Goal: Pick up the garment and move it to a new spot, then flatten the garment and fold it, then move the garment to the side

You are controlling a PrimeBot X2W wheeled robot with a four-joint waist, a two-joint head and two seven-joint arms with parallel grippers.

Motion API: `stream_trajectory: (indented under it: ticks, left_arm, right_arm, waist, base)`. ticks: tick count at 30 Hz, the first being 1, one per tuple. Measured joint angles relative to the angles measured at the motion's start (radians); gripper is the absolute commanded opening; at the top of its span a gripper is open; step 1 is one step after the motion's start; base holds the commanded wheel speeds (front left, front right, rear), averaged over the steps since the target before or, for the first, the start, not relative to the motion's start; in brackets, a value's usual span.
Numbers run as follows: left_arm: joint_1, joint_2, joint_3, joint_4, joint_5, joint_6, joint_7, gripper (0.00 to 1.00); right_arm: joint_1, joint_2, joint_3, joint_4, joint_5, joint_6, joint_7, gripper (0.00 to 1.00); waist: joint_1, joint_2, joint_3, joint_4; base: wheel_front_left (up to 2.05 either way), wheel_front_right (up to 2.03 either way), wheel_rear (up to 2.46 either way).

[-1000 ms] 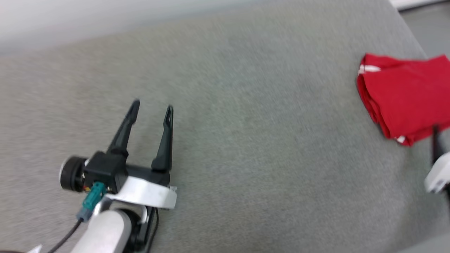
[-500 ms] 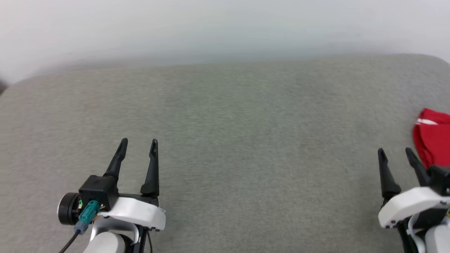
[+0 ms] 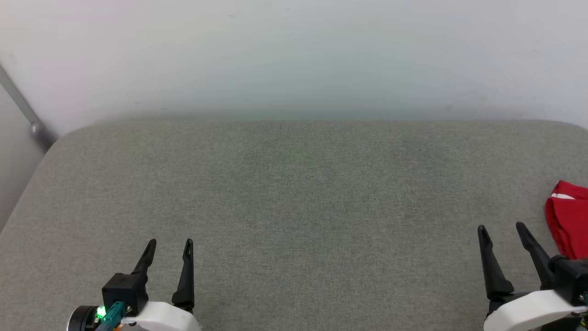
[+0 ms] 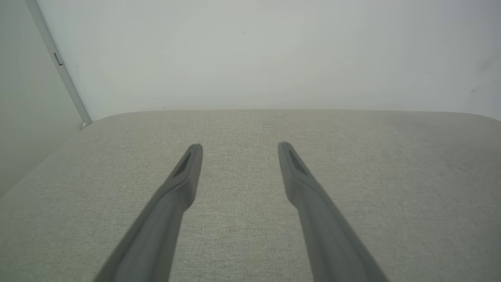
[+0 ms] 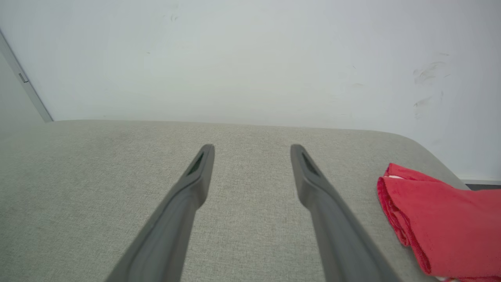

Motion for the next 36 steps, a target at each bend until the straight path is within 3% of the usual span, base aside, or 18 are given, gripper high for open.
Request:
stream_trajectory:
  ticks: [35,36]
  left_arm:
    - [0.0,-0.014,0.016,0.015,-0.004,0.005,-0.033,1.0]
    - [0.0,-0.014,0.018,0.015,-0.004,0.005,-0.033,0.0]
  right_arm:
    - [0.039,0.021,0.025,-0.043,0.011,0.0,0.011,1.0]
    - [0.039,0.021,0.025,-0.043,0.012,0.0,0.011,0.0]
  waist:
    - [0.0002,0.0,-0.013,-0.024]
    - [0.0002,0.0,-0.012,-0.025]
  base:
    - [0.0,0.0,0.0]
    - [0.0,0.0,0.0]
